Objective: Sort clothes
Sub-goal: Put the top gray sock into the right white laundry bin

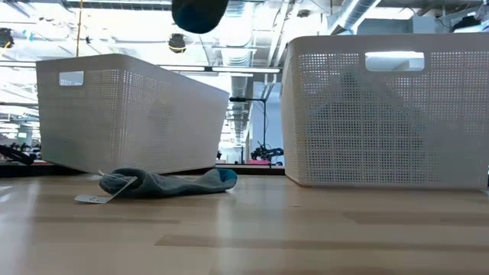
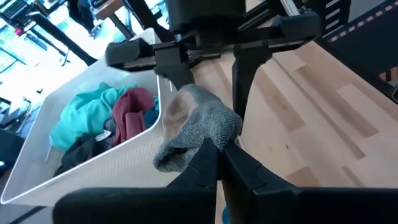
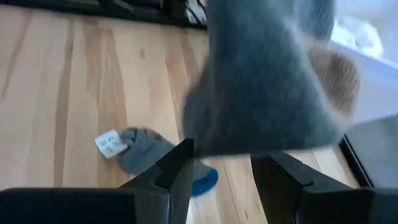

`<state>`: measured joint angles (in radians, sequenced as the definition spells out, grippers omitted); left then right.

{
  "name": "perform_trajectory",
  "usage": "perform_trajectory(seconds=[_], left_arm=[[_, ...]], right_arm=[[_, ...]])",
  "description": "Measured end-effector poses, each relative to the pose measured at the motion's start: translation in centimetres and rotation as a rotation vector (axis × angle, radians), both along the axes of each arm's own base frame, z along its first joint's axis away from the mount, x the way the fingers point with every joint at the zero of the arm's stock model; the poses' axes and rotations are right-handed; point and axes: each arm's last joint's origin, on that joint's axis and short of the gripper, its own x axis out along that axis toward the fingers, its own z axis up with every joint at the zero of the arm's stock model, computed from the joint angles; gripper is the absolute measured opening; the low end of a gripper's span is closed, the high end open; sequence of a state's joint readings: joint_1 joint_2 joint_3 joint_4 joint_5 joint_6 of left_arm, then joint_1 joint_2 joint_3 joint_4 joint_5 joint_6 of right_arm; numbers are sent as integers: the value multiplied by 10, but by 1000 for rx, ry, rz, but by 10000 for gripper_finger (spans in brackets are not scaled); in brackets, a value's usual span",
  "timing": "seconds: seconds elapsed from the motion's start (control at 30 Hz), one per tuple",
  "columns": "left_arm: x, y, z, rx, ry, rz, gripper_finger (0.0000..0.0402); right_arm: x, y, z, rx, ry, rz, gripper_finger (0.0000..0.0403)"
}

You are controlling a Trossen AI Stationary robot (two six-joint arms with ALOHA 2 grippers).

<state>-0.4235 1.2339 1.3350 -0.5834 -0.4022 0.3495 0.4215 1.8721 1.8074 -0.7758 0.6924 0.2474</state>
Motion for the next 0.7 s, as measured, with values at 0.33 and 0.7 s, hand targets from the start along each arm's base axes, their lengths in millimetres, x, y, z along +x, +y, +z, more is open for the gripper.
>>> perform_trajectory(seconds=[0.33,0.7], left_arm=[[-1,-1,0,5,5,3,0],[-3,-5,-1,-16,11,-6,7]], right_arm=[[9,-3,3,22,-47,84,171],[8,-3,2,-39,-6,128,13]])
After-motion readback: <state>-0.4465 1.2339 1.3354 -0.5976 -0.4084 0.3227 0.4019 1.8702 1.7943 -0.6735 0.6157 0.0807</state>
